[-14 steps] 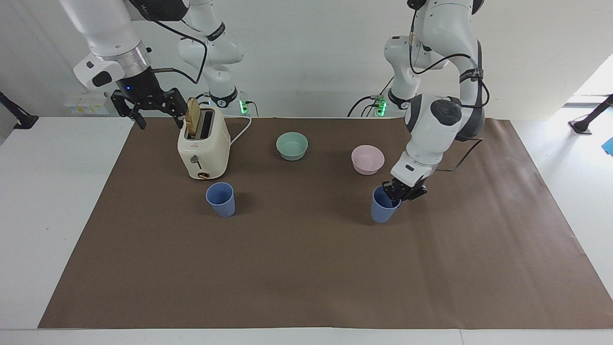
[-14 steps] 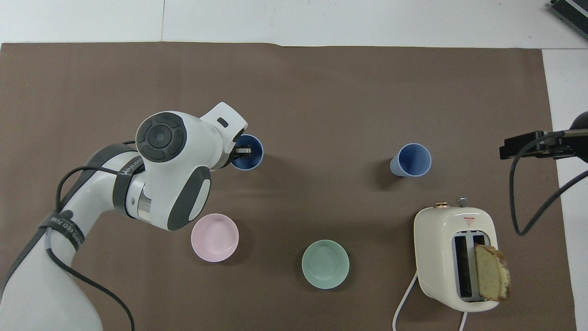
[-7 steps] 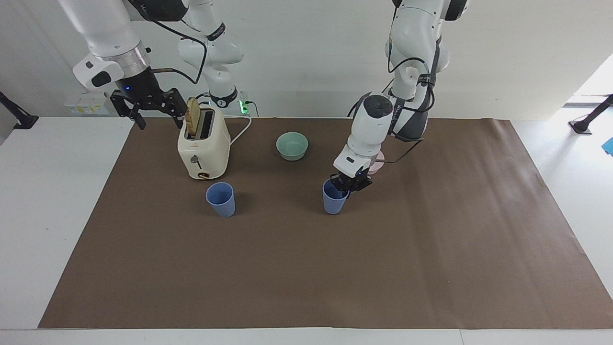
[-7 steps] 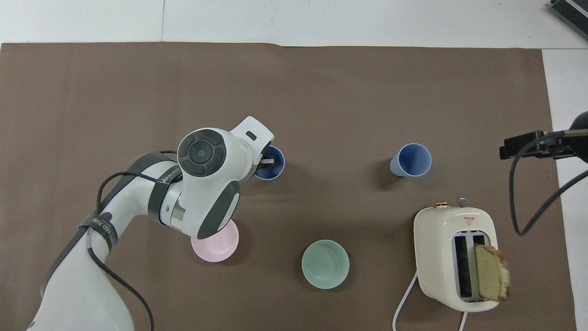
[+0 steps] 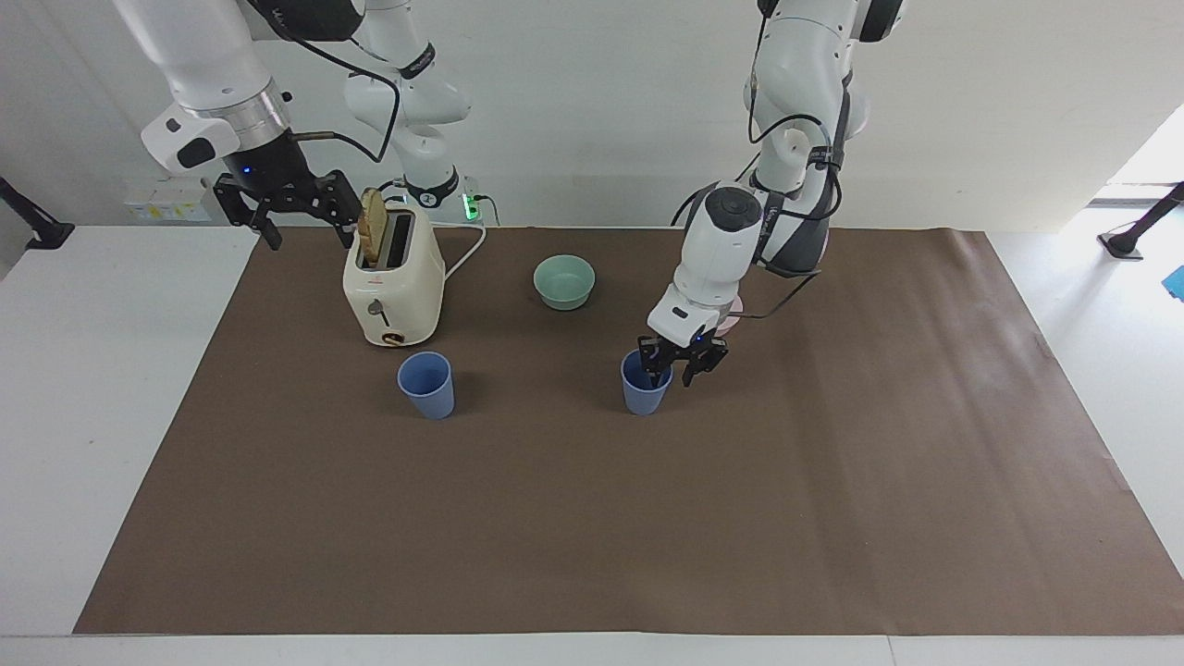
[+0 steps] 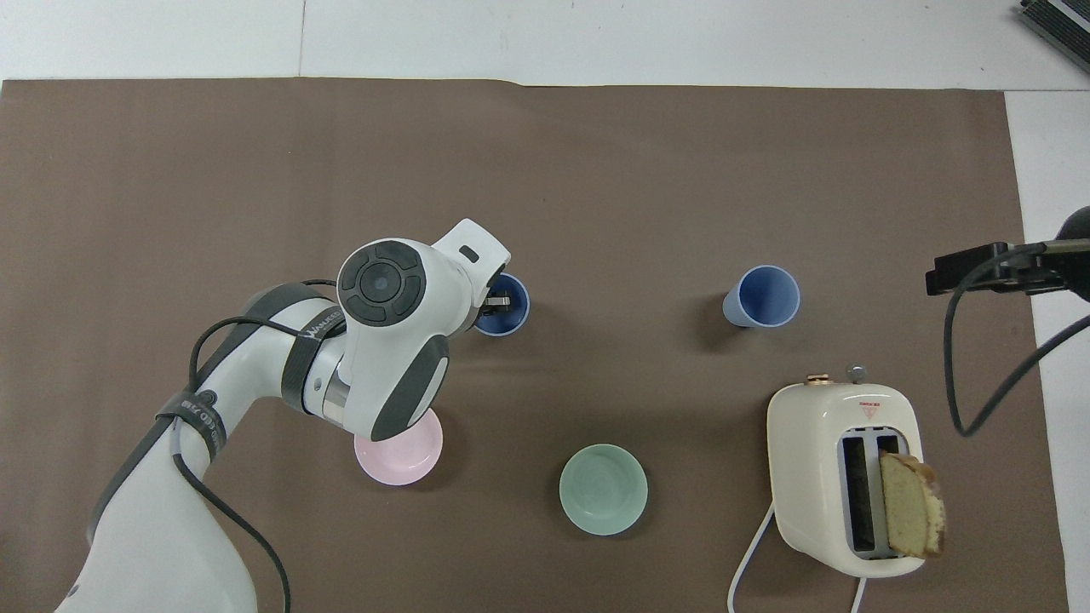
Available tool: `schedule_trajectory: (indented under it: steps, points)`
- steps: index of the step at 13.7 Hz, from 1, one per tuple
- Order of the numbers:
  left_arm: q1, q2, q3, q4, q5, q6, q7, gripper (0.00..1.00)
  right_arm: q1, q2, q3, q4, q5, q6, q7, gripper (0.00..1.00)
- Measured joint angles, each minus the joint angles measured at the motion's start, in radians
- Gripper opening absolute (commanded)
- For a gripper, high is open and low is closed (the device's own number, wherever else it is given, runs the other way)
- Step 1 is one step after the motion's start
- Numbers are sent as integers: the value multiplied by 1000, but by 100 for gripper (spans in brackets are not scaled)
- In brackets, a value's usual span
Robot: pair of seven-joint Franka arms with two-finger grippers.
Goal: Stack blue cups with both arms
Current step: 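Open the left gripper to release the blue cup, then retract the left gripper while the right gripper reaches the other cup, then grasp the second blue cup with the right gripper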
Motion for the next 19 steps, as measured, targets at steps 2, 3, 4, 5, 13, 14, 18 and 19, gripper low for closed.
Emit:
schedule_trajectory:
  steps: [2, 3, 4, 5, 13, 14, 18, 19]
  points:
    - [21, -40, 14, 5, 0, -36, 23, 100, 1, 0, 2, -2, 0, 0, 0, 100]
    - [44, -68, 16, 7, 0, -78, 57, 100, 2, 0, 3, -6, 0, 5, 0, 100]
    - [71, -102, 19, 8, 0, -129, 106, 100, 3, 0, 4, -17, 0, 22, 0, 100]
    - [104, -136, 20, 8, 0, -172, 162, 100, 6, 2, 4, -37, 0, 50, 0, 100]
    - [363, -243, 31, 175, 17, -498, 553, 100, 33, 128, 11, -168, 1, 257, 0, 100]
    - [386, -242, 32, 209, 26, -531, 589, 100, 34, 153, 11, -175, 1, 282, 0, 100]
    - [447, -241, 34, 310, 36, -644, 634, 100, 51, 208, 13, -236, 1, 391, 0, 100]
    - [455, -239, 34, 328, 36, -666, 637, 100, 62, 219, 14, -246, 1, 405, 0, 100]
